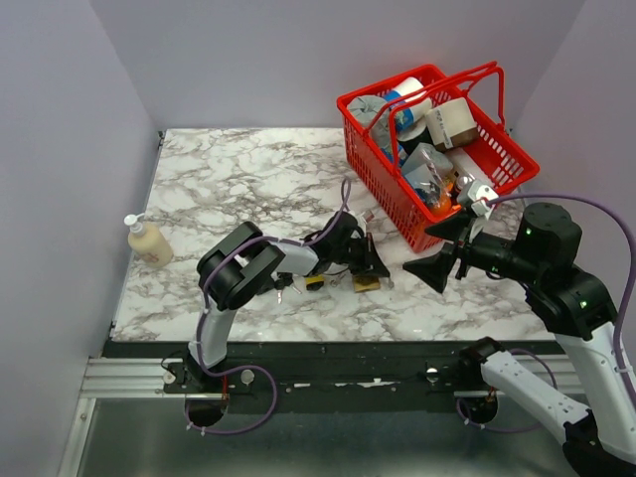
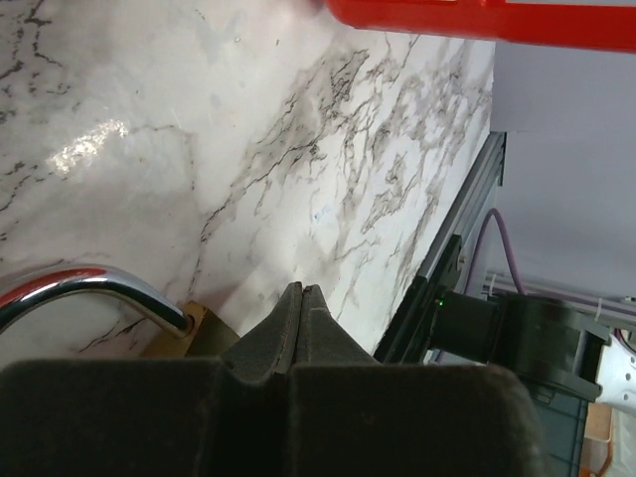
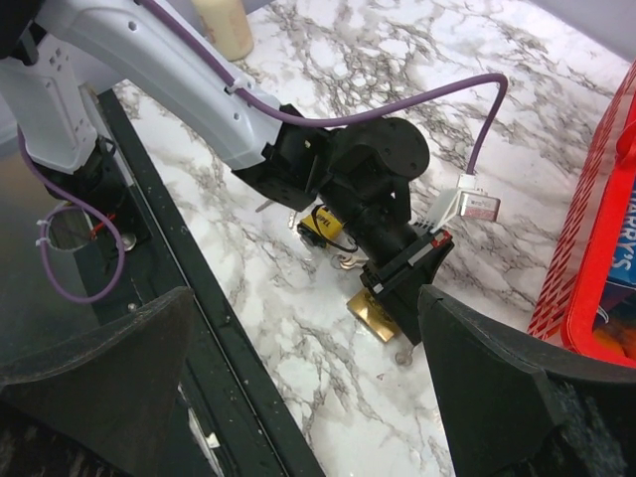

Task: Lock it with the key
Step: Place the key at the center of the board, then reset both arms

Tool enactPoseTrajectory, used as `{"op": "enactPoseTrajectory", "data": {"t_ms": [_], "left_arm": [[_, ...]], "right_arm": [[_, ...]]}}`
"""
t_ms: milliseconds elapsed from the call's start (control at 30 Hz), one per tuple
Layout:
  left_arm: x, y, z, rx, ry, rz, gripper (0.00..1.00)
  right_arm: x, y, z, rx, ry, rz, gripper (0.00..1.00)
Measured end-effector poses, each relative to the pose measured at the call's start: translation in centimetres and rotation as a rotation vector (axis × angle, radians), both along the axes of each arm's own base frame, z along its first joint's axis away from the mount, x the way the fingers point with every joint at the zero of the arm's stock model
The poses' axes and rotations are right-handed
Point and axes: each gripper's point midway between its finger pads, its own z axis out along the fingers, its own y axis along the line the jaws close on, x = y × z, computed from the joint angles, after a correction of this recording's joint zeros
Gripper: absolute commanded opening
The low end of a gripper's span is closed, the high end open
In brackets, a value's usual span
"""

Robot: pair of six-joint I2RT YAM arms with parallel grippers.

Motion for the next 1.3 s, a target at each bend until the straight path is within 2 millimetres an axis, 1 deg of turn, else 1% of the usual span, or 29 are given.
{"op": "enactPoseTrajectory", "data": {"t_ms": [167,200,367,433,500,567,600,800,933,1000,1100,1167,1233,1267,1300], "left_arm": [[0.4,-0.5,-0.3,0.025,-0.003,-0.003,0.04],[0.6,-0.6,-0.4,0.034,-0.005,0.001,0.06],[0.9,-0.5,-0.8,0.07,-0.018,0.005,0.1],[0.9,-0.5,-1.0,0.084,-0.02,0.004,0.14],[0.8,-0.4,-1.1,0.091,-0.021,0.002,0.22],[0.8,-0.3,-1.3,0.099,-0.021,-0.002,0.27],[0.8,-0.4,-1.3,0.102,-0.024,-0.004,0.31],[1.3,-0.6,-0.9,0.103,-0.049,0.002,0.37],[1.8,-0.5,-0.6,0.105,-0.068,0.006,0.38],[2.1,-0.3,0.1,0.105,-0.086,0.012,0.39],[2.6,-0.1,2.1,0.086,-0.125,0.026,0.41],[3.0,0.1,4.2,0.058,-0.163,0.037,0.42],[3.0,0.5,6.8,0.027,-0.214,0.042,0.44],[3.0,0.9,8.5,0.009,-0.251,0.045,0.45],[3.0,1.5,10.0,-0.002,-0.283,0.046,0.5]], "right_arm": [[0.0,0.0,-0.2,-0.002,0.003,0.0,1.0],[0.0,0.0,-0.2,-0.002,0.003,0.0,1.0],[0.0,0.0,-0.2,-0.002,0.004,0.0,1.0],[0.0,0.0,-0.2,-0.002,0.004,0.0,1.0],[0.0,0.0,-0.2,-0.002,0.004,0.0,1.0],[0.0,0.0,-0.2,-0.003,0.004,0.0,1.0],[0.1,0.0,-0.2,-0.003,0.005,0.0,1.0],[0.1,0.0,-0.2,-0.003,0.006,0.0,1.0],[0.1,0.0,-0.2,-0.003,0.006,0.0,1.0],[0.1,0.0,-0.2,-0.003,0.006,0.001,1.0],[0.1,0.1,-0.2,-0.004,0.007,0.001,1.0],[0.2,0.1,-0.3,-0.005,0.009,0.001,1.0],[0.2,0.1,-0.3,-0.005,0.011,0.0,1.0],[0.2,0.1,-0.3,-0.006,0.011,0.0,1.0],[0.2,0.1,-0.3,-0.005,0.011,0.0,1.0]]}}
